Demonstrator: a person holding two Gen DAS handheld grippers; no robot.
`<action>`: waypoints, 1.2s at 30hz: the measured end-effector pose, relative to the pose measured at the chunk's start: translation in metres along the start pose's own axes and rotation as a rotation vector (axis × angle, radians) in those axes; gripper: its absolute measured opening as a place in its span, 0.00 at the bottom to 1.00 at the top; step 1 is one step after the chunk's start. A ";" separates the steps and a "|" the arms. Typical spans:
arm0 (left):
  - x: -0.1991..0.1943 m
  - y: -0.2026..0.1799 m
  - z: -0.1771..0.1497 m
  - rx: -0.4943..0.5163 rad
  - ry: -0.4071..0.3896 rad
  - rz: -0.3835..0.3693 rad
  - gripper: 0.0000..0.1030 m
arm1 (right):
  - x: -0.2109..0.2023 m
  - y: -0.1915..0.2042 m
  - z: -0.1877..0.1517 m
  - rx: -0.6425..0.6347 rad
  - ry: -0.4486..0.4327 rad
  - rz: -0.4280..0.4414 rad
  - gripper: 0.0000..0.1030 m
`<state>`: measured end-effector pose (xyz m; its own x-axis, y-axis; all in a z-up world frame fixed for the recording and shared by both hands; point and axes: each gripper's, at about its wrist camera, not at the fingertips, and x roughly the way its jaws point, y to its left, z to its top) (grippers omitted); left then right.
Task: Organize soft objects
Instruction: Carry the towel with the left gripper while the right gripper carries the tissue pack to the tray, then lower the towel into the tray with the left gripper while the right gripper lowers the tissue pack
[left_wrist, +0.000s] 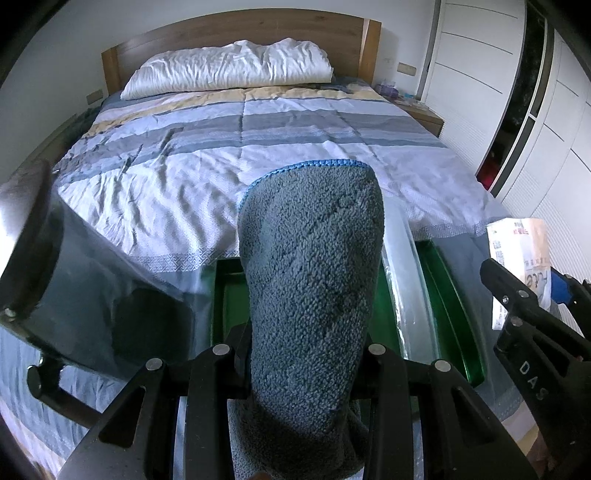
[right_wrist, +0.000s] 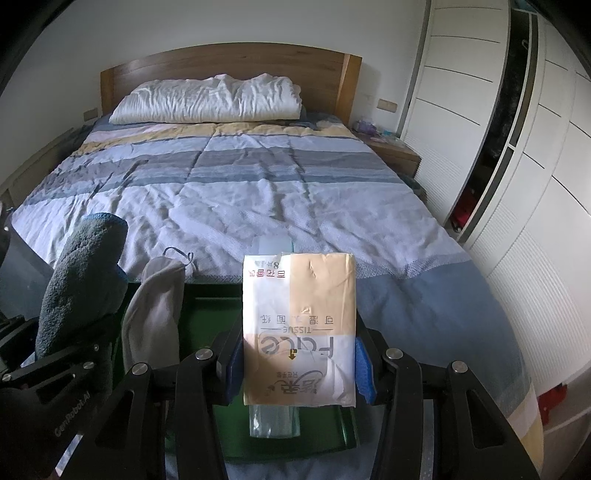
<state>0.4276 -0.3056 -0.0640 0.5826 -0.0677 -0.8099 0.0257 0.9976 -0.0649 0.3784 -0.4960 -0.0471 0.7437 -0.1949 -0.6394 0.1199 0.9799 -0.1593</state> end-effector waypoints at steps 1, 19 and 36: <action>0.001 0.000 0.000 0.001 0.001 -0.003 0.29 | 0.002 0.000 0.000 -0.001 0.002 0.000 0.45; 0.015 -0.009 -0.005 0.006 0.012 -0.001 0.29 | 0.030 0.003 -0.002 -0.029 0.019 -0.002 0.46; 0.031 -0.011 -0.009 0.007 0.027 0.000 0.29 | 0.051 0.005 -0.008 -0.017 0.033 -0.025 0.46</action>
<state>0.4381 -0.3189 -0.0941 0.5606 -0.0684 -0.8252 0.0313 0.9976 -0.0614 0.4119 -0.5010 -0.0866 0.7184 -0.2206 -0.6597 0.1264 0.9740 -0.1880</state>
